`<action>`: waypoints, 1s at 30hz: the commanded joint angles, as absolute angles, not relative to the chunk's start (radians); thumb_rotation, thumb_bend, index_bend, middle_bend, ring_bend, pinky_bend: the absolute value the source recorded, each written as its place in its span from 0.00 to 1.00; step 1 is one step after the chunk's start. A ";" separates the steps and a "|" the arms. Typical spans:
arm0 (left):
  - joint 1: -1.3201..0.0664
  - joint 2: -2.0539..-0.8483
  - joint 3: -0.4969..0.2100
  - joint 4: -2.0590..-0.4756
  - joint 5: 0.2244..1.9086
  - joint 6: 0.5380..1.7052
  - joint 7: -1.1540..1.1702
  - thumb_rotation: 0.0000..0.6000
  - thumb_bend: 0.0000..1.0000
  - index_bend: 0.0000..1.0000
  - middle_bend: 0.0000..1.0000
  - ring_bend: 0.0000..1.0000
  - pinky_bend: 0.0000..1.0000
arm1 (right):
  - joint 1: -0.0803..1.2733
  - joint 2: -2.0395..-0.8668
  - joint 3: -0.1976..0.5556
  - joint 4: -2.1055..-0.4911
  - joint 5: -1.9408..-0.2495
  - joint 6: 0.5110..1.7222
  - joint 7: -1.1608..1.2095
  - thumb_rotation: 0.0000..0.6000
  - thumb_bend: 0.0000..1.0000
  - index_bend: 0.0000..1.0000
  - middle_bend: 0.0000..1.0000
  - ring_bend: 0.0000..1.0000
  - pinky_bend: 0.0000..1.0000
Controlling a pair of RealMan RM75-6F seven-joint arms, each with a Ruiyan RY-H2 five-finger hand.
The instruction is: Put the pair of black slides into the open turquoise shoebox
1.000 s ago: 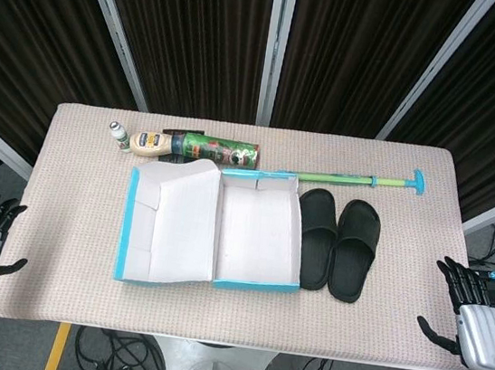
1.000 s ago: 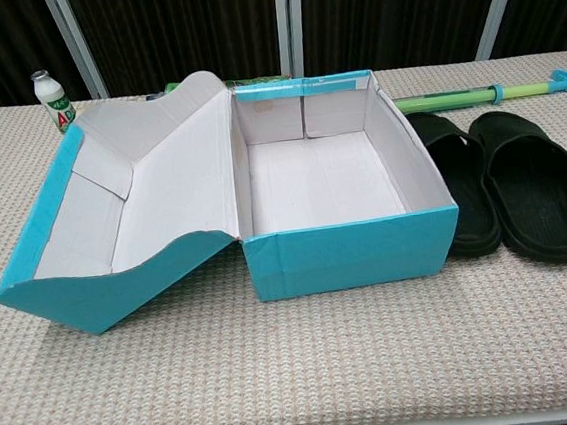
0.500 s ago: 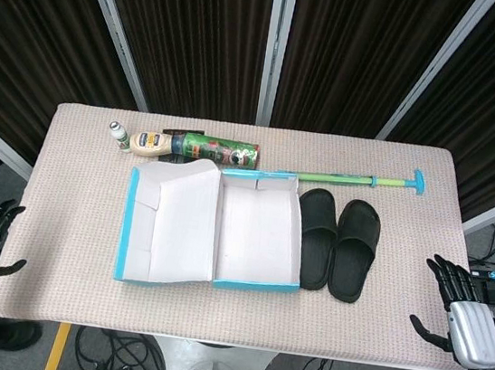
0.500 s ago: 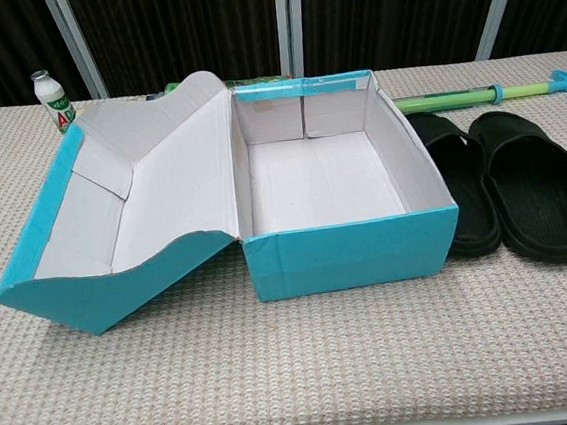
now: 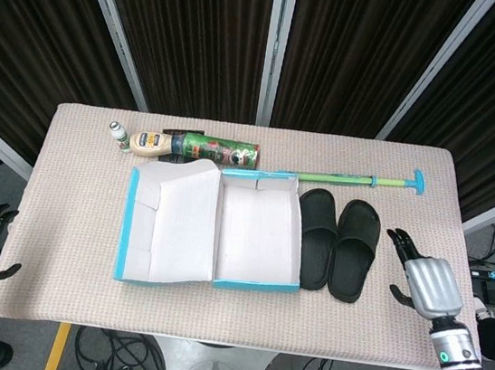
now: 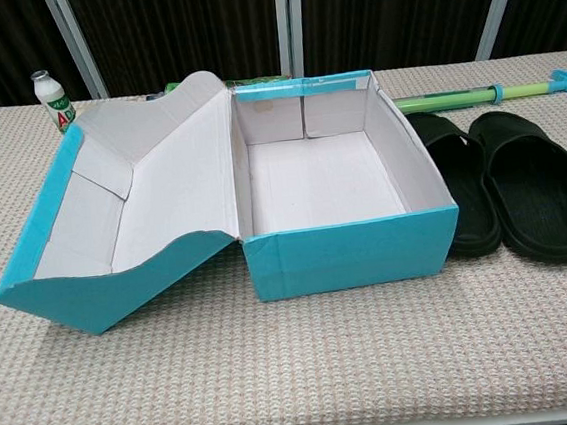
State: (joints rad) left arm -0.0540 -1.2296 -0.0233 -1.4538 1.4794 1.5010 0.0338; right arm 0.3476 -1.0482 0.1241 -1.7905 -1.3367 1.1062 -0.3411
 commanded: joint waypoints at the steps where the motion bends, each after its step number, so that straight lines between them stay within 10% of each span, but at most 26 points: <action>1: -0.052 -1.229 -0.022 -1.452 1.482 1.503 0.033 1.00 0.03 0.17 0.10 0.01 0.02 | 0.526 -1.092 0.188 -1.837 -1.075 0.926 -0.588 1.00 0.12 0.00 0.08 0.71 0.91; 30: -0.060 -1.223 -0.023 -1.455 1.468 1.469 0.032 1.00 0.03 0.17 0.10 0.01 0.02 | 1.113 -1.536 0.098 -1.413 -0.212 0.876 -1.122 1.00 0.17 0.00 0.12 0.72 0.93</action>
